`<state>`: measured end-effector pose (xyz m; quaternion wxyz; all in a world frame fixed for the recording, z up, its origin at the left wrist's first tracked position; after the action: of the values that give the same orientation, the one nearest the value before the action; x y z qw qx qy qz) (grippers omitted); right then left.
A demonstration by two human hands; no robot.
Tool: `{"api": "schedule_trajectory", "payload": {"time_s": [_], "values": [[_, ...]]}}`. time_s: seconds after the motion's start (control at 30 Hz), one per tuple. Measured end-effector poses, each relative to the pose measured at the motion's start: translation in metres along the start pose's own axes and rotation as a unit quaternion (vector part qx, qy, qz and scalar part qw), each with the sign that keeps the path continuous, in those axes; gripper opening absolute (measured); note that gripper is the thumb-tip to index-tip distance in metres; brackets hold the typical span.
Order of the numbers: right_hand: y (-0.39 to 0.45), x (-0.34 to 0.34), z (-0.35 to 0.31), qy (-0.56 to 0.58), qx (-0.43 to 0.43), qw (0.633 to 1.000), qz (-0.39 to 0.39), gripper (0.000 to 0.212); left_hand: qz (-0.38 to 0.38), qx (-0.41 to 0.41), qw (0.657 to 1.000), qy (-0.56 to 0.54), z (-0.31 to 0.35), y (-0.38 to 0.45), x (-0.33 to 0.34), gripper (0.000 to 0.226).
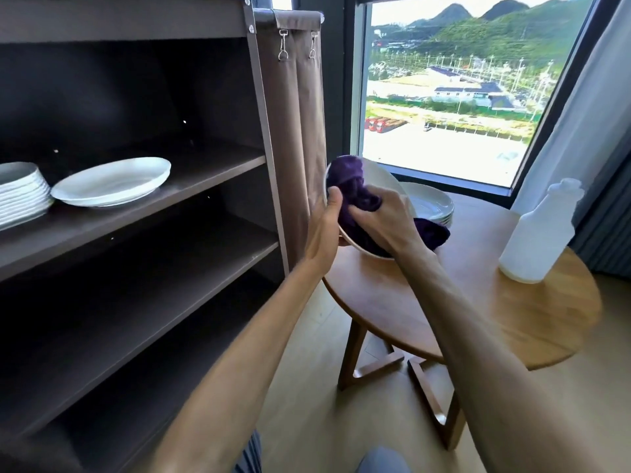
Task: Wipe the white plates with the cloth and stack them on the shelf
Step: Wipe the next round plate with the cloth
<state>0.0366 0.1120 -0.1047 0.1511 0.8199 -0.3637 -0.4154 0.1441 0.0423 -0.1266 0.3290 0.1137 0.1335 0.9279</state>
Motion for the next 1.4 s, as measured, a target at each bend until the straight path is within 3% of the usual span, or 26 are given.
{"api": "schedule_trajectory", "payload": {"time_s": [0.17,0.23,0.3,0.4,0.57,0.67,0.77,0.83,0.97,1.07,1.17,1.33,1.4], "values": [[-0.014,0.001,0.026,-0.099,0.237,0.959,-0.117,0.043,0.073,-0.019,0.997,-0.023,-0.021,0.008,-0.018,0.054],[-0.014,-0.001,0.035,-0.135,0.324,0.928,-0.125,0.057,0.066,0.013,0.997,0.033,-0.021,0.006,-0.017,0.061],[-0.01,-0.001,0.039,-0.161,0.358,0.915,-0.092,0.069,0.033,0.026,0.998,0.056,-0.017,0.004,-0.014,0.065],[-0.001,-0.004,0.037,-0.148,0.352,0.924,-0.016,0.072,0.007,0.026,0.999,0.047,-0.024,-0.001,-0.015,0.058],[0.007,-0.004,0.021,-0.152,0.228,0.961,0.038,0.045,-0.039,-0.025,0.999,0.02,-0.034,-0.009,-0.002,0.043],[0.004,0.004,0.005,-0.076,0.12,0.99,0.011,0.028,-0.021,-0.047,0.999,-0.011,-0.036,-0.006,0.0,0.039],[-0.002,0.004,-0.008,-0.044,0.074,0.995,-0.04,0.018,0.009,-0.038,0.999,-0.026,-0.032,0.003,-0.006,0.053],[-0.004,0.001,-0.01,-0.022,0.089,0.99,-0.108,0.018,0.035,-0.044,0.998,-0.038,-0.031,0.008,-0.011,0.057],[-0.01,-0.004,-0.006,-0.031,0.182,0.936,-0.301,0.013,0.065,-0.068,0.992,-0.083,-0.04,0.017,-0.025,0.035],[-0.009,-0.01,0.001,-0.124,0.229,0.898,-0.355,0.02,0.048,-0.085,0.99,-0.102,-0.039,0.015,-0.027,0.049],[-0.004,-0.021,0.012,-0.216,0.27,0.876,-0.335,0.028,0.038,-0.062,0.995,-0.069,-0.036,0.011,-0.029,0.055],[0.003,-0.032,0.035,-0.272,0.34,0.876,-0.207,0.035,-0.016,-0.012,1.0,-0.001,-0.027,-0.004,-0.016,0.036],[0.009,-0.032,0.037,-0.291,0.332,0.882,-0.162,0.033,-0.043,-0.007,0.998,0.037,-0.033,-0.01,-0.008,0.044]]}}
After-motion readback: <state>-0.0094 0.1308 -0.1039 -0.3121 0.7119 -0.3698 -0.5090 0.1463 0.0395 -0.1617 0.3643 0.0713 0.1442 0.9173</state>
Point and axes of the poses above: each hand's wrist, its own y-axis towards the middle knuckle, its own x-axis out of the palm, z = x × y, the point moved 2 cm from there along y, towards the middle knuckle, and after that the axes turned 5 degrees about -y, right-handed, at the moved point
